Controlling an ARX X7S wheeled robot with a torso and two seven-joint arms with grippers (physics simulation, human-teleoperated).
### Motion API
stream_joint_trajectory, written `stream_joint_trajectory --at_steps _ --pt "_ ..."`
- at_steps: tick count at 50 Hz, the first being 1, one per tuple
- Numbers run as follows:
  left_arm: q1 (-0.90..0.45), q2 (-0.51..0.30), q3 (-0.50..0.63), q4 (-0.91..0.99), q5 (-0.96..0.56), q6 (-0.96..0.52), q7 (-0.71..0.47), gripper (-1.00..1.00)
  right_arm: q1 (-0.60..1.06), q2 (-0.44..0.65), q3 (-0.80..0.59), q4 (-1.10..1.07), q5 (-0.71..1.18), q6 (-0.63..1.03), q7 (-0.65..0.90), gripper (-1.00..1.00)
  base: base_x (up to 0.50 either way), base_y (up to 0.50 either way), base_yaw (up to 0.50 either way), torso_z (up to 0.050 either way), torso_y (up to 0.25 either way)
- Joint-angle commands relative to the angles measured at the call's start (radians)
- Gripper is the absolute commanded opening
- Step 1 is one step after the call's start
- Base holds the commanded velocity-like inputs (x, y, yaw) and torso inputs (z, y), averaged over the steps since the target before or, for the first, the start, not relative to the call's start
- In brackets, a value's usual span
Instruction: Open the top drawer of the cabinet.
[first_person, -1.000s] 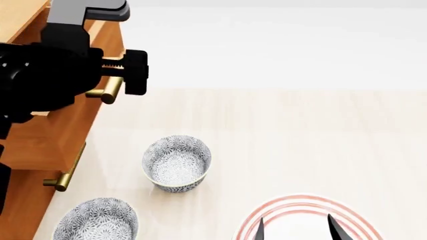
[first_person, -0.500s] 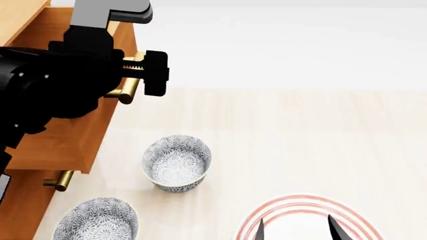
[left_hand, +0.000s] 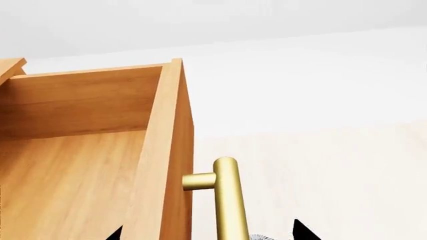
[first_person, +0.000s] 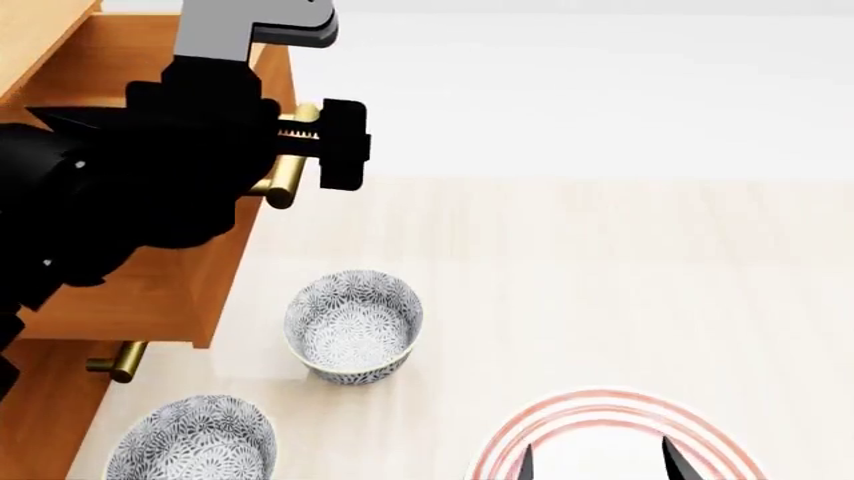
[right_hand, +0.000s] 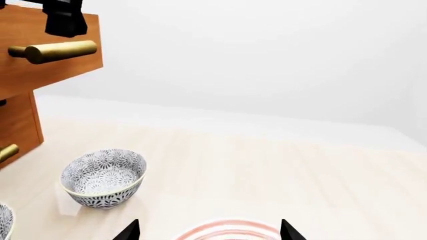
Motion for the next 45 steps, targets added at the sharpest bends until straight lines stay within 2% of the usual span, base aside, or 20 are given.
stream_joint_trajectory --at_steps 1,12,23,31,45 --pt "0.009 0.072 0.35 0.11 -0.725 0.065 0.187 1.0 -0.03 0.016 0.023 -0.013 0.012 -0.011 0.006 1.0 -0.02 0.0 0.0 0.0 0.0" --pt "-0.06 0.072 0.459 0.185 -0.858 0.125 0.166 1.0 -0.031 0.013 0.013 -0.007 0.009 -0.022 0.0 1.0 -0.01 0.0 0.0 0.0 0.001" --pt "-0.069 0.072 0.486 0.235 -0.962 0.174 0.151 1.0 -0.035 0.014 0.011 0.002 0.009 -0.034 -0.005 1.0 -0.01 0.0 0.0 0.0 0.0" --pt "-0.056 0.072 0.482 0.237 -1.056 0.224 0.191 1.0 -0.052 0.019 0.019 0.013 0.007 -0.056 -0.013 1.0 -0.01 0.0 0.0 0.0 0.0" --pt "-0.054 0.072 0.497 0.307 -1.006 0.256 0.166 1.0 -0.071 0.018 0.022 0.046 0.003 -0.096 -0.03 1.0 0.0 0.0 0.0 0.0 0.0"
